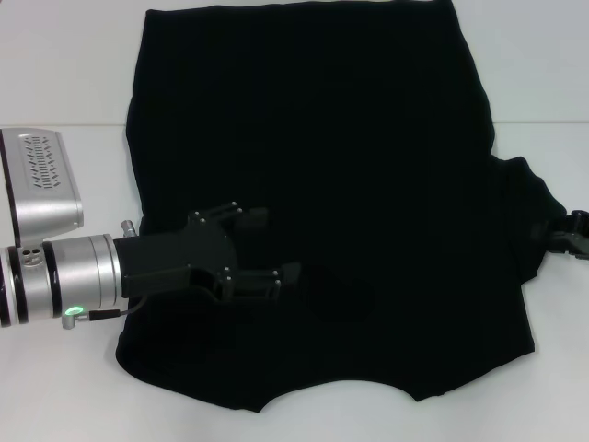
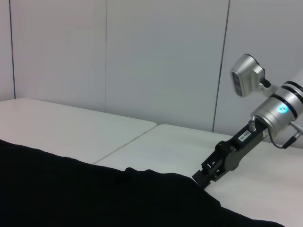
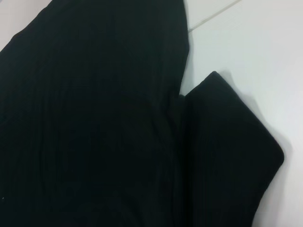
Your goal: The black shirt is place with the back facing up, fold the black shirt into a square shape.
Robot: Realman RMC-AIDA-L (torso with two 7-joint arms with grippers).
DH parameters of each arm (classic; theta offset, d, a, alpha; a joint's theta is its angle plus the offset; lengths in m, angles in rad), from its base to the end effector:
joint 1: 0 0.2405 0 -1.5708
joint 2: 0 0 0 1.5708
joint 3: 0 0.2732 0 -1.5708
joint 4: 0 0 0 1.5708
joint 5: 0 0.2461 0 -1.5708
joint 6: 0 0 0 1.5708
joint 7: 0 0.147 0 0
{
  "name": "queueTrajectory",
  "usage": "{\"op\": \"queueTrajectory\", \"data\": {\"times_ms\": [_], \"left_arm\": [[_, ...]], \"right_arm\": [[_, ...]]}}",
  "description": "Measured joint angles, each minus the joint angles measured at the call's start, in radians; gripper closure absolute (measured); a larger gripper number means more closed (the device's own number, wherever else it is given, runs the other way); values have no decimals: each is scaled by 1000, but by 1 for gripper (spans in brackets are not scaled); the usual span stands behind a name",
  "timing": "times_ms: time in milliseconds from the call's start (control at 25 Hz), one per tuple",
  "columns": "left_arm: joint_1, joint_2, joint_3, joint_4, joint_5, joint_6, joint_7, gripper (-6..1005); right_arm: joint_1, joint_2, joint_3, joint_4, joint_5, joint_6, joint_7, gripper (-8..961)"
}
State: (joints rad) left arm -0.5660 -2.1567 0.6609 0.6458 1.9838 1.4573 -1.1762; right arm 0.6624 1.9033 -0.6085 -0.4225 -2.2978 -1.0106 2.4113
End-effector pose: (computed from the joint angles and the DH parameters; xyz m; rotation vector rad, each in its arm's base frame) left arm -0.2739 0.3801 -0.0413 -2.6682 -0.3793 -0.7069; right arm 0.3806 0.4353 0.0380 -1.7927 1.8249 0.4160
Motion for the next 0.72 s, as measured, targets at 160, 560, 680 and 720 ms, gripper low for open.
{"op": "queueTrajectory", "data": {"times_ms": [160,560,680,720], "left_arm": [[0,0,-2,0,0,0,1,98],[0,0,-3,0,0,-2,1,103],[0,0,-6,0,0,-2,1,104],[0,0,-10,0,0,-2,1,104]], "right_arm": [[8,6,0,20,0,38,-5,564],[18,21,0,24,0,79,-6,611],[19,24,0,24,0,84,-1,626],[19,25,0,24,0,87,0,630]]}}
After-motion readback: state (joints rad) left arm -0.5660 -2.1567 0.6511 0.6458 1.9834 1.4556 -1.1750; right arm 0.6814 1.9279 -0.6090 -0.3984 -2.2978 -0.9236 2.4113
